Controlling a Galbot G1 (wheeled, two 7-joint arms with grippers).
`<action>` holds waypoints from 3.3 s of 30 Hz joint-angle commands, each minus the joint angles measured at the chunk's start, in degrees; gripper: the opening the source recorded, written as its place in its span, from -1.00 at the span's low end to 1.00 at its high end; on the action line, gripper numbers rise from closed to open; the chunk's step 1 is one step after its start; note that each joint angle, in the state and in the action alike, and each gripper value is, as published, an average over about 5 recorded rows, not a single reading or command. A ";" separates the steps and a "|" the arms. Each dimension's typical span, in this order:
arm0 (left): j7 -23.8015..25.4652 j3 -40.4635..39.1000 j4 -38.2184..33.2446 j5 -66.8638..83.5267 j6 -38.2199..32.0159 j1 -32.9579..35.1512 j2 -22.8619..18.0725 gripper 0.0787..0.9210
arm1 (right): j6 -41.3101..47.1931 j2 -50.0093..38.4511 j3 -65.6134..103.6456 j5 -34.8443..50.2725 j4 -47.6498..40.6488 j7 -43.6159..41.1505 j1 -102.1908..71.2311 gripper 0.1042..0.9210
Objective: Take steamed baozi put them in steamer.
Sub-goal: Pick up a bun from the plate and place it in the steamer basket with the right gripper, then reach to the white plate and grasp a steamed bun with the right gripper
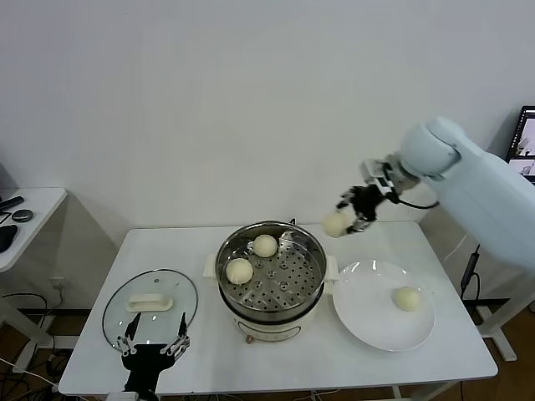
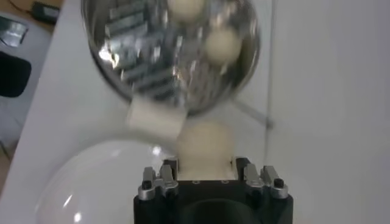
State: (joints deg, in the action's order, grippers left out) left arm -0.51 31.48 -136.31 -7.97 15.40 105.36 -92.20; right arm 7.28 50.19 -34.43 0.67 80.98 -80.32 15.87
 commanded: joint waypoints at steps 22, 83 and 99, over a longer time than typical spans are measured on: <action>-1.38 2.31 4.20 -0.22 -1.80 -0.92 -0.05 0.77 | -42.78 15.60 -19.04 -15.60 3.27 5.17 1.05 0.12; -2.26 1.26 -1.45 0.52 -1.39 4.41 0.56 0.77 | 6.49 -23.54 10.76 -8.83 -1.54 10.18 -24.11 0.76; -2.55 1.57 -2.68 2.05 -0.49 5.71 0.54 0.77 | 1.74 -16.97 10.94 -15.42 -8.41 5.57 -28.52 0.76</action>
State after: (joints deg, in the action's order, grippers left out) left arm -3.03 32.81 -138.77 -6.17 14.89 110.84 -91.61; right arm 9.13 32.74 -26.24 -9.95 75.83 -73.76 -7.36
